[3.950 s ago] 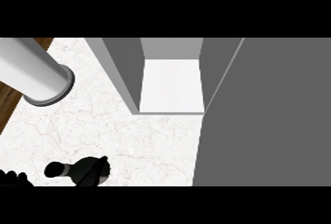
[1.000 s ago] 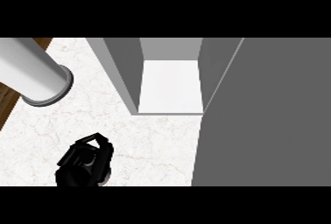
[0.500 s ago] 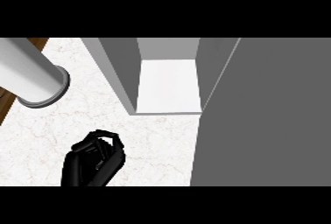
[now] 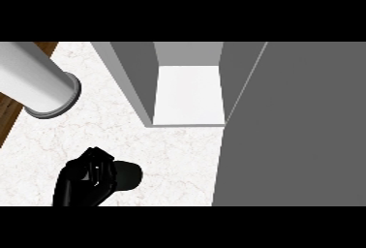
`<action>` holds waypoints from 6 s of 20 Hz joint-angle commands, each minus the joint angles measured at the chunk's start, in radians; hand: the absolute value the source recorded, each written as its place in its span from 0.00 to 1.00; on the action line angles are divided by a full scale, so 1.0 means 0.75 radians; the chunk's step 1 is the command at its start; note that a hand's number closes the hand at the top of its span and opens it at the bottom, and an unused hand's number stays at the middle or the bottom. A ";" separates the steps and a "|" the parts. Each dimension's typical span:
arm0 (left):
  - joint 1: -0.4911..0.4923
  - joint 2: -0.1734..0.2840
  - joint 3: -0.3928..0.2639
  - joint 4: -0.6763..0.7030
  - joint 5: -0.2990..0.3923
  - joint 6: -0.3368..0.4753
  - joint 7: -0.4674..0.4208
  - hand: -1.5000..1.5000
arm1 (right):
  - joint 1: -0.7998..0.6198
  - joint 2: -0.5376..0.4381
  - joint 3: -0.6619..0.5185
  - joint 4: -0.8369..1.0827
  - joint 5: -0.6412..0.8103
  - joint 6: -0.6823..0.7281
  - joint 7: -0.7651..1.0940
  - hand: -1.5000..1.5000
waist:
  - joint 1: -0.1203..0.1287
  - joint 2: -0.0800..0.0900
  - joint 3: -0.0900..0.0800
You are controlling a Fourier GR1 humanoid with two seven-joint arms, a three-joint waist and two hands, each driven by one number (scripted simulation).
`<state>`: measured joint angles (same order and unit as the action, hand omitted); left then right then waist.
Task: Pick up the wine, place it into the cabinet and close the cabinet
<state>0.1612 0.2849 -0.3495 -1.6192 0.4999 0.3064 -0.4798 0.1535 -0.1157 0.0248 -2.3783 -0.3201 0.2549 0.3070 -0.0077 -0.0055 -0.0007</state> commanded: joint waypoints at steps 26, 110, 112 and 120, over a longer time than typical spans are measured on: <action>-0.390 -0.344 -0.123 -0.042 -0.326 0.213 0.488 1.00 | -0.078 -0.090 -0.277 -0.074 -0.219 -0.010 0.142 0.00 | 0.000 0.006 0.001; -1.597 -0.379 -0.131 1.963 0.357 0.247 -0.256 1.00 | -0.197 -0.019 -0.274 0.112 -0.204 0.140 0.033 0.00 | -0.134 0.054 -0.002; -1.533 -0.379 -0.119 1.958 0.366 0.202 -0.330 1.00 | -0.157 -0.007 -0.261 0.124 -0.172 0.172 0.005 0.00 | -0.126 0.055 -0.002; -1.682 -0.380 -0.086 2.023 0.369 0.236 -0.262 1.00 | -0.191 -0.043 -0.310 0.112 -0.229 0.156 0.031 0.00 | -0.134 0.058 -0.002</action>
<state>-1.0647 0.0030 -0.4227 -0.1129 0.7741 0.4740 -0.6874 0.0324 -0.1267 -0.1867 -2.3126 -0.4825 0.3679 0.3268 -0.1073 0.0361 -0.0016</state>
